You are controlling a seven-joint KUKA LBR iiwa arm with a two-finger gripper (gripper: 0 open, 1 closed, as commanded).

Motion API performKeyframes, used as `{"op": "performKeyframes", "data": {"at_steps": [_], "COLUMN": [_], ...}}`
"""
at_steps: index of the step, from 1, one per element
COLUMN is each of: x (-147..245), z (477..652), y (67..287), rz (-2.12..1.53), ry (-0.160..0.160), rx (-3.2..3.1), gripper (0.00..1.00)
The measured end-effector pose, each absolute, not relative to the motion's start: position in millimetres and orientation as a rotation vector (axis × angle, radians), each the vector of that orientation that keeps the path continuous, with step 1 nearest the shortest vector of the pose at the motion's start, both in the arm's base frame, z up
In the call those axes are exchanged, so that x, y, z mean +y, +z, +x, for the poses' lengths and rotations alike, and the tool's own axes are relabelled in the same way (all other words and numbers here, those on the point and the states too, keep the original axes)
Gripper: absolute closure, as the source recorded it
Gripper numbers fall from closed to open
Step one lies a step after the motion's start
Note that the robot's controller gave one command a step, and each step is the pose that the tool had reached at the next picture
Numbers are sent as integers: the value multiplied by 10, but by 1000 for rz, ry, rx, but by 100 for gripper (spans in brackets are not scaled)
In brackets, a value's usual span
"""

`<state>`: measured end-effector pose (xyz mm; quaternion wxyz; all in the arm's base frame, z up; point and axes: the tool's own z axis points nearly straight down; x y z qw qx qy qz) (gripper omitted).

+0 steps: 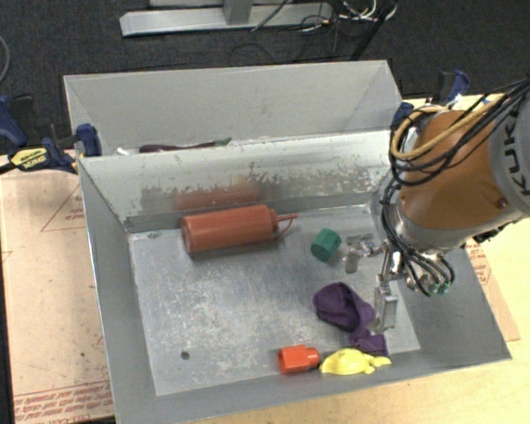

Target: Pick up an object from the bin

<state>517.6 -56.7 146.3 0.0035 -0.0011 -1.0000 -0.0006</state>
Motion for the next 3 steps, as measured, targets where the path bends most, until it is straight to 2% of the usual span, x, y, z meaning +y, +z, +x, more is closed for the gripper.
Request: {"op": "performKeyframes", "data": {"at_steps": [1,2,3], "x": [-564,-563,-563], "z": [5195,5196,5196], "y": [1502,1502,1502], "rz": [1,2,3], "ry": [-1,0,0], "rx": [-3142,-3142,-3142], "gripper": [100,0,0]}}
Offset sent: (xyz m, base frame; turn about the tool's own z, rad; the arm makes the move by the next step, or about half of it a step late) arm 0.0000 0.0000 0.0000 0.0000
